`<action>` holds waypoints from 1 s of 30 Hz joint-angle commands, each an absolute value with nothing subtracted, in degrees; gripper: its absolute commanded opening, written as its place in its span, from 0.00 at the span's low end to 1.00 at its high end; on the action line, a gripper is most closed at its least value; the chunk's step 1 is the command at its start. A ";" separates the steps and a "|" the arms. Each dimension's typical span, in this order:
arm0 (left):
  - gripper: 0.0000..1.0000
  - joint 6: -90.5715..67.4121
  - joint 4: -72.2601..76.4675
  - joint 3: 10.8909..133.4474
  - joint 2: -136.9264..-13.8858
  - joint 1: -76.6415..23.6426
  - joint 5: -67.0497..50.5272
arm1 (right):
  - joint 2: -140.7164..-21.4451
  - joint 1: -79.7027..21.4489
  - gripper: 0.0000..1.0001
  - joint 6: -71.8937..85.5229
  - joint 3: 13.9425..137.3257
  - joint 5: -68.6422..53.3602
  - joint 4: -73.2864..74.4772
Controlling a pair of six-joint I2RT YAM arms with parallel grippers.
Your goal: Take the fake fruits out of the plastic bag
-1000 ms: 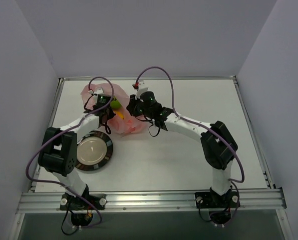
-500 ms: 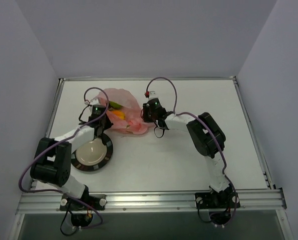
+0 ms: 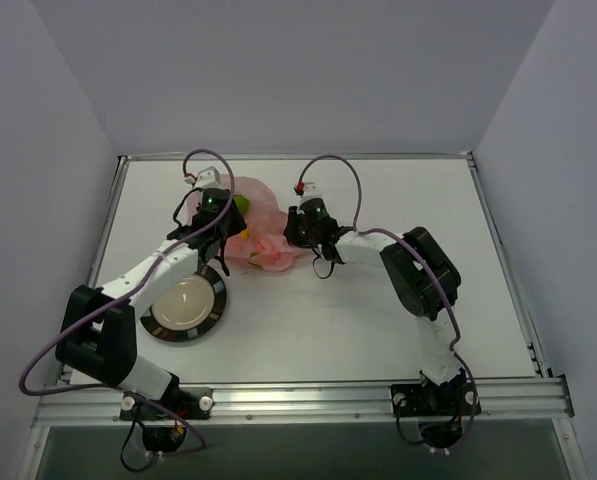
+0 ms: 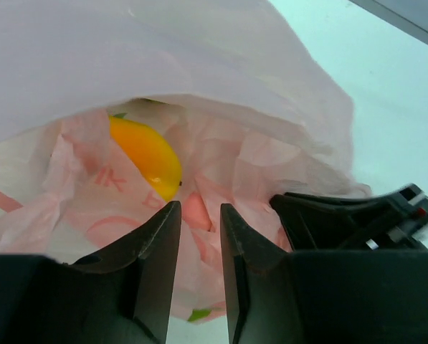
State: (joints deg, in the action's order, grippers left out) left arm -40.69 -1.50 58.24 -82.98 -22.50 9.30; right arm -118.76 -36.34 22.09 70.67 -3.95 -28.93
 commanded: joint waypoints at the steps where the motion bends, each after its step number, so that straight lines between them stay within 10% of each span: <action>1: 0.27 -44.20 -1.24 60.64 -86.74 -22.32 15.19 | -114.61 -37.18 0.17 22.68 69.88 -4.39 -31.46; 15: 0.31 -47.20 8.53 63.02 -99.23 -21.71 19.16 | -114.34 -37.27 0.16 23.03 68.82 -5.27 -32.34; 24: 0.68 -47.46 8.35 58.88 -100.37 -18.99 19.08 | -114.61 -37.35 0.17 23.20 68.73 -5.89 -32.52; 30: 0.75 -46.76 8.88 60.65 -102.13 -17.23 16.17 | -114.17 -37.35 0.17 22.94 68.47 -5.71 -32.34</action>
State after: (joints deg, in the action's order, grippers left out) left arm -47.11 7.81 58.43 -102.59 -18.00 16.64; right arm -117.71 -36.84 22.74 68.97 -5.43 -30.65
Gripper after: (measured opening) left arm 0.743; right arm 0.165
